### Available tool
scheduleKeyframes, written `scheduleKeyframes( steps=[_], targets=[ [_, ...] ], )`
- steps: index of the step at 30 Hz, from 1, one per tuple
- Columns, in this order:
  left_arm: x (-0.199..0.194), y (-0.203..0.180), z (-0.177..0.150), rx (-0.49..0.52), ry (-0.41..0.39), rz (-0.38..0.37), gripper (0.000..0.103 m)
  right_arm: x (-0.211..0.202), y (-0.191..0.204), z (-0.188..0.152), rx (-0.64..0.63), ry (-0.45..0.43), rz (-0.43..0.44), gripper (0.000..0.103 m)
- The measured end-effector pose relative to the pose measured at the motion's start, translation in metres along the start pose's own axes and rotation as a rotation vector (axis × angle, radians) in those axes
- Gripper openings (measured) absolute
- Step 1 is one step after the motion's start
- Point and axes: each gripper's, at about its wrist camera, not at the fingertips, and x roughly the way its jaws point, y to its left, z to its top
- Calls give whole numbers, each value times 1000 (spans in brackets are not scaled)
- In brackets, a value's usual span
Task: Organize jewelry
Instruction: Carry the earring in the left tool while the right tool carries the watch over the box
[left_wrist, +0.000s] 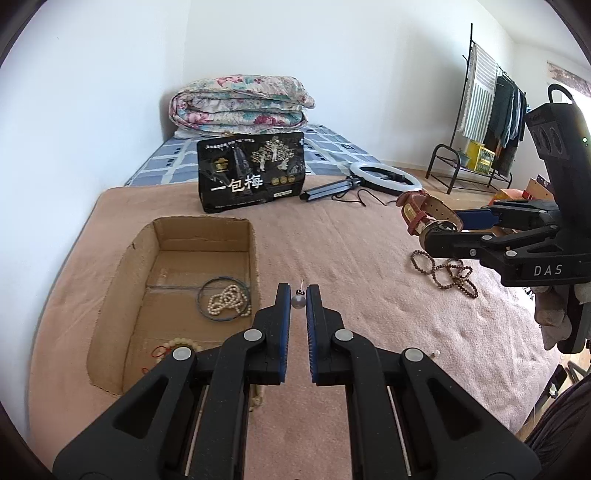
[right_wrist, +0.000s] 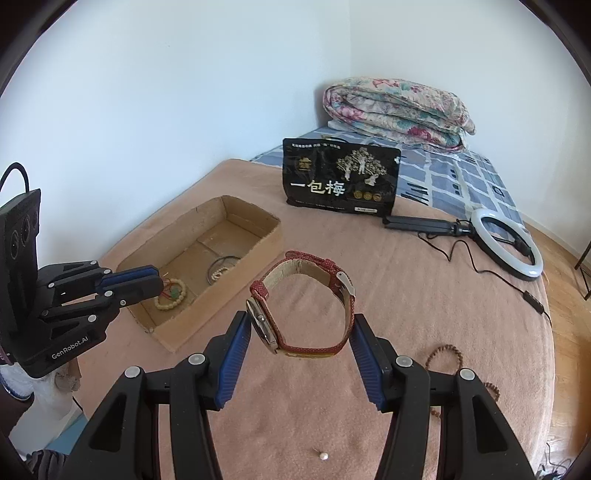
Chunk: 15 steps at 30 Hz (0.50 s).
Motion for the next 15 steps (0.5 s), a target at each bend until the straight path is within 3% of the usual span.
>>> scheduleKeyframes(
  steps=[15],
  targets=[
    [-22,79,-9,-84,-19,112,6,52,78,49,-34,-3,118,57]
  ],
)
